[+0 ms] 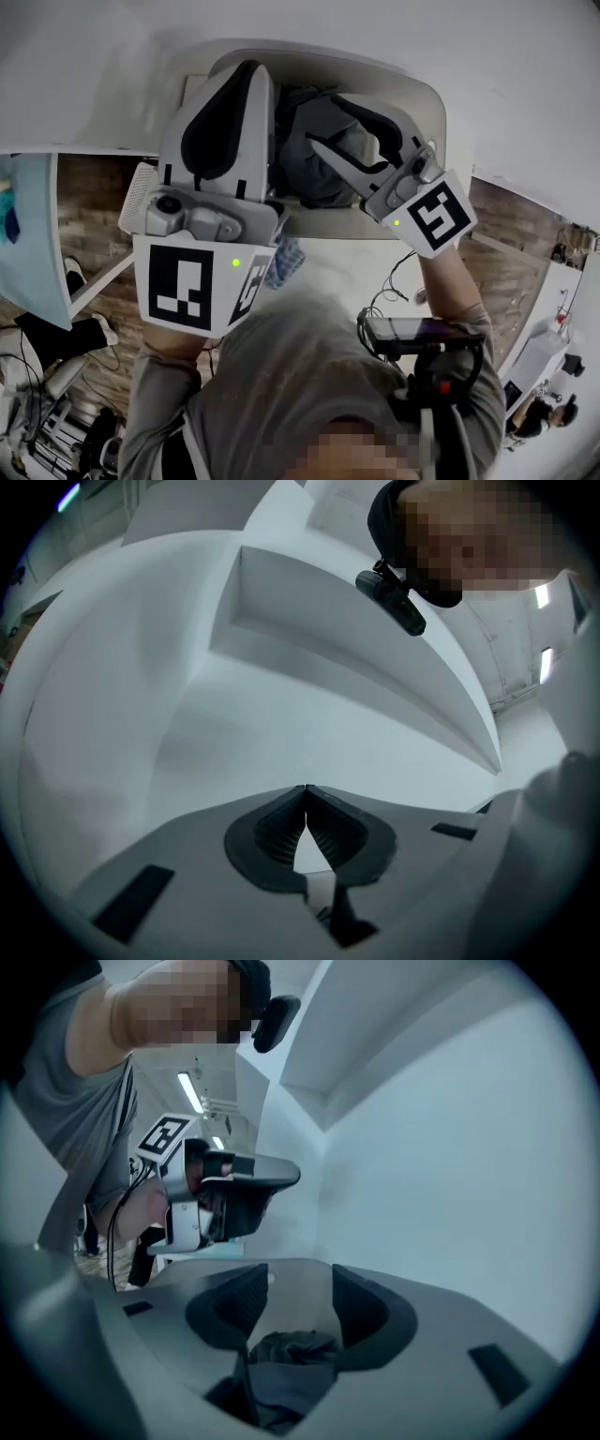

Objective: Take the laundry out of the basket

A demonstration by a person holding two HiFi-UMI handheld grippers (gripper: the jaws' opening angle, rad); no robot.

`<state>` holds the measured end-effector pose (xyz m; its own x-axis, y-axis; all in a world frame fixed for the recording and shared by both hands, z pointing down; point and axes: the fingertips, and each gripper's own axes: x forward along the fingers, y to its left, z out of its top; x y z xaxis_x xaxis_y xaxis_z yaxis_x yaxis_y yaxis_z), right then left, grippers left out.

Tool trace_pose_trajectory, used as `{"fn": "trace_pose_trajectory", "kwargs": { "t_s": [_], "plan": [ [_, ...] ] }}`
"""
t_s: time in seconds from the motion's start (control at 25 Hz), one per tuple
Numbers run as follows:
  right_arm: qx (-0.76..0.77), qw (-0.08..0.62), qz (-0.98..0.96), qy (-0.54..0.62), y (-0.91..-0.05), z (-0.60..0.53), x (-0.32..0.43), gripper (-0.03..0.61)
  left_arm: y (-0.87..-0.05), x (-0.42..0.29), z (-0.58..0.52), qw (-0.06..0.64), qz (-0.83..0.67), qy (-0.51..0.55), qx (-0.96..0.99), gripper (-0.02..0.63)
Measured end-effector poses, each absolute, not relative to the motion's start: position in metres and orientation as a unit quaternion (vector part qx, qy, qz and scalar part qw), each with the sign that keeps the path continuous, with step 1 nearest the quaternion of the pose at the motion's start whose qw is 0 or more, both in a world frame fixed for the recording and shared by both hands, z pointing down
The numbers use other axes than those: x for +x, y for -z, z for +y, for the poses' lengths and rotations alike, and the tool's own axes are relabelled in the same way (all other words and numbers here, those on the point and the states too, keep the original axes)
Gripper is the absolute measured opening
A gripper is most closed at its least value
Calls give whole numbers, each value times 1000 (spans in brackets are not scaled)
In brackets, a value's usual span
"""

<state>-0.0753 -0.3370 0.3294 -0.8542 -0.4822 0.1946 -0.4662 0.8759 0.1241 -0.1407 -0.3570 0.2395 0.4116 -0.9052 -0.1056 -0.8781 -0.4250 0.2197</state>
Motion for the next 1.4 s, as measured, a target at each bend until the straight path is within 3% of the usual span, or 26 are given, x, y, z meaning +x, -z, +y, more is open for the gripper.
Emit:
{"fn": "trace_pose_trajectory", "kwargs": {
  "t_s": [0.24,0.56,1.08,1.2,1.32,1.4],
  "plan": [
    [175,228,-958,22,-388,-332,-88,373,-259,-139,-370,91,-528,103,838,9],
    [116,360,-926,7,-468,-330,-80,485,-278,-137,-384,115,-513,115,843,9],
    [113,452,-884,-18,-531,-325,-62,491,-302,-131,-387,159,-489,121,849,9],
    [103,459,-882,-38,-535,-322,-62,436,-302,-131,-387,161,-484,124,851,9],
    [94,456,-884,-38,-532,-320,-64,289,-299,-130,-385,156,-484,124,852,9],
    [106,452,-885,-35,-526,-326,-61,142,-293,-130,-381,150,-487,125,851,9]
  ]
}}
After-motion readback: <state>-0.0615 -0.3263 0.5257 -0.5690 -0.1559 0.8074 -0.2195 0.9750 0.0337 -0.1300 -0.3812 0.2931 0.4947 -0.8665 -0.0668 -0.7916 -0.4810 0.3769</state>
